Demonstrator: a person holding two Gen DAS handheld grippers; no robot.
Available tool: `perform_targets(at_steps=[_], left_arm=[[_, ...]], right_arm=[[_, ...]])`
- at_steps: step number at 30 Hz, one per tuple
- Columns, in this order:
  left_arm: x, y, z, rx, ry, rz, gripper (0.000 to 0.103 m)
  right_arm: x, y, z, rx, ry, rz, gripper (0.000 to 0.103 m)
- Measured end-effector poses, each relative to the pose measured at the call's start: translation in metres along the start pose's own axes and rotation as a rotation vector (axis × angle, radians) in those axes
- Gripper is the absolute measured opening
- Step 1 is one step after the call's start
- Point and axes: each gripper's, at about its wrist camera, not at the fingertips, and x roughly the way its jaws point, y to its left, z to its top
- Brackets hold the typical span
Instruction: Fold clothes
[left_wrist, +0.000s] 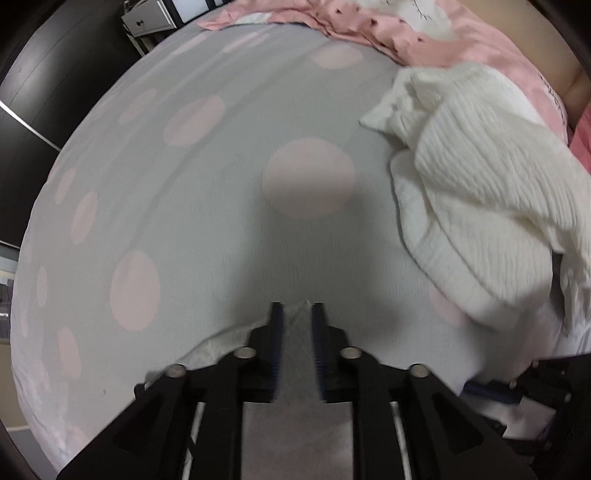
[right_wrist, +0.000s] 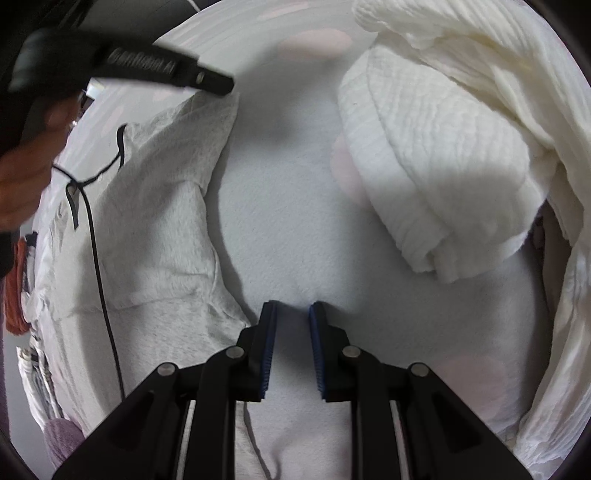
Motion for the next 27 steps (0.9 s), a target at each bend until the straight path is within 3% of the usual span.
perform_targets(at_steps=[4,7,10,13,15,18,27], left_arm=[[0.003,-0.003,-0.001,0.014,0.007,0.016,0.027],[0.009,-0.003,0.0,0.002,0.024,-0.002,0.027],[0.013,-0.005,0.0,-0.001,0.035,-0.024,0.027],[0.021,-0.01,0.0,0.015,0.058,0.012,0.025],[0.023,-0.013,-0.001,0.025,0.059,0.022,0.015],[0.021,-0.014,0.0,0.02,0.04,0.035,0.006],[0.017,-0.003,0.003,-0.062,-0.023,0.075,0.004]], right_arm=[[-0.013,-0.002,0.001,0.015,-0.055,0.042,0.019],[-0.017,0.001,0.004,0.019,-0.1,0.105,0.031],[-0.006,0.02,0.016,0.033,-0.114,0.163,0.031],[0.005,0.029,0.019,0.02,-0.108,0.154,0.031],[0.01,0.036,0.019,-0.007,-0.106,0.106,0.03],[0.009,0.046,0.018,-0.055,-0.108,0.088,0.008],[0.008,0.045,0.018,-0.057,-0.045,0.092,0.005]])
